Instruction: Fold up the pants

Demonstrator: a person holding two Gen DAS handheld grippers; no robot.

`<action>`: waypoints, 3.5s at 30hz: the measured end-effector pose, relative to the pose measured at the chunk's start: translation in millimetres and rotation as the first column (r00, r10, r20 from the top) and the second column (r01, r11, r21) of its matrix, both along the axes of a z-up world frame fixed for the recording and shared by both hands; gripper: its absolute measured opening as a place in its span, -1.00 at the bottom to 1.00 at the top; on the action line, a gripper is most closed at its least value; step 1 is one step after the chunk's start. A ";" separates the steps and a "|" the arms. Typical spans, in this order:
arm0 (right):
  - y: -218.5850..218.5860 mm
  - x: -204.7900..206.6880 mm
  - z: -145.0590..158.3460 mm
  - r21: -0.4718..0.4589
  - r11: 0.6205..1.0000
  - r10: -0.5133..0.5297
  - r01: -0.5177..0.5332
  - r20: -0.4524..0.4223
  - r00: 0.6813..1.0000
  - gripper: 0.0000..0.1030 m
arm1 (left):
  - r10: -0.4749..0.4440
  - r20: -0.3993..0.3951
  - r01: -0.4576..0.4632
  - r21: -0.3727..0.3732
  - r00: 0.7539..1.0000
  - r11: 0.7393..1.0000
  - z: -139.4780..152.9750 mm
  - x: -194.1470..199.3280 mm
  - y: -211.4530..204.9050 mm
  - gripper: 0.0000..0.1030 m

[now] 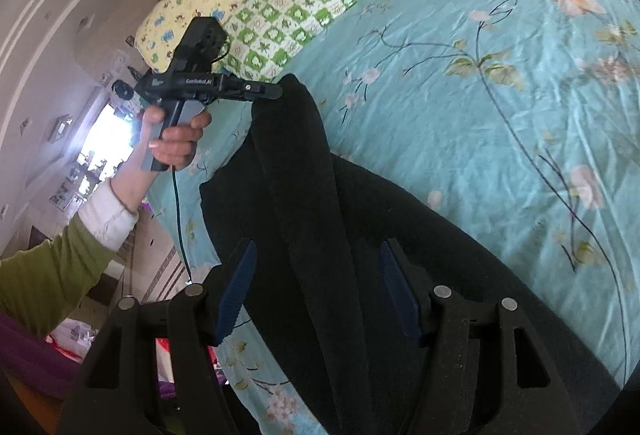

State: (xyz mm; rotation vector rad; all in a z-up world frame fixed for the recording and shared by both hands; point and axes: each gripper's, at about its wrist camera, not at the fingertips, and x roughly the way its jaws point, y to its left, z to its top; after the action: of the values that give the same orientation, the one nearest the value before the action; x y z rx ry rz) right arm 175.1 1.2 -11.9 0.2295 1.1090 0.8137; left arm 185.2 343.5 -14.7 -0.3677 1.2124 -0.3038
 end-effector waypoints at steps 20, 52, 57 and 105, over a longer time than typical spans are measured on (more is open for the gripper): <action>31.0 -25.8 24.0 -0.001 0.997 0.083 -0.083 0.113 0.990 -0.86 | 0.020 0.275 -0.072 0.179 0.961 0.981 65.1 -78.3 -37.2 -0.87; 43.7 -92.1 14.5 -0.148 0.986 0.109 -0.075 0.238 0.965 0.23 | 0.451 0.257 -0.425 -0.154 0.855 0.892 12.5 -237.4 -35.5 -0.50; 33.2 -106.0 11.8 -0.201 0.977 0.119 -0.067 0.258 0.959 0.23 | 0.531 0.211 -0.494 -0.205 0.821 0.845 11.4 -225.6 -44.0 0.01; -4.4 25.3 21.7 -0.097 0.985 -0.133 0.141 0.086 0.987 -0.07 | 0.642 0.175 -0.658 0.049 0.746 0.751 -14.5 -253.7 -54.4 -0.07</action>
State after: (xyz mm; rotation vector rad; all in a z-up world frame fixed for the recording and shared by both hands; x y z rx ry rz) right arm 200.5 -3.2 9.8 0.1837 1.0459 0.6356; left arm -68.5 289.0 -29.2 -0.6407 0.8780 0.3443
